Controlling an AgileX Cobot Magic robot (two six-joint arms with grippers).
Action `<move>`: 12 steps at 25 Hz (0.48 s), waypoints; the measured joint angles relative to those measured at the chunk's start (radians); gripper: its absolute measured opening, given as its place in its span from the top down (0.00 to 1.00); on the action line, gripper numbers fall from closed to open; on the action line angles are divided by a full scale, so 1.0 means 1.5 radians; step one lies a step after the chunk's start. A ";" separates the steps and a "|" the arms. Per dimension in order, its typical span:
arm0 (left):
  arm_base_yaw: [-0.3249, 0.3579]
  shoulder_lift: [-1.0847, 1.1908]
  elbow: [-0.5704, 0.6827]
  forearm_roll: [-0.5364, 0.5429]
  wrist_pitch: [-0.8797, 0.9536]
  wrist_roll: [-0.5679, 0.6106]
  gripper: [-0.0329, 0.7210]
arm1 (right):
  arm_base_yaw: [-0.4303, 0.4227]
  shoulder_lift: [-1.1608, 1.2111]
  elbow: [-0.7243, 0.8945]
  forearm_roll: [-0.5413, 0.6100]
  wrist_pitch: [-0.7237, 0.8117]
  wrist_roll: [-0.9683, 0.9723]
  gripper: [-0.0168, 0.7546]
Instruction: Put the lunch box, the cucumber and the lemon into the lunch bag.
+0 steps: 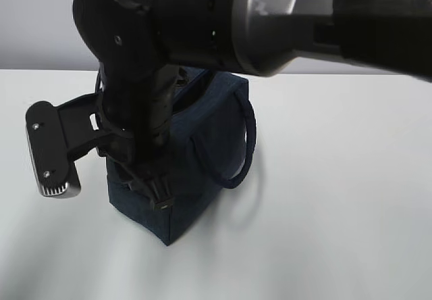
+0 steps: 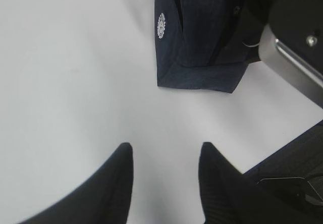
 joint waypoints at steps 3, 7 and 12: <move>0.000 0.000 0.000 0.000 0.000 0.000 0.57 | 0.000 0.000 0.000 -0.004 0.001 0.000 0.71; 0.000 0.000 0.000 0.000 0.000 0.000 0.57 | 0.000 0.000 0.000 -0.012 0.003 0.000 0.75; 0.000 0.000 0.000 0.000 0.000 0.000 0.57 | 0.000 0.000 0.000 -0.017 0.003 0.007 0.98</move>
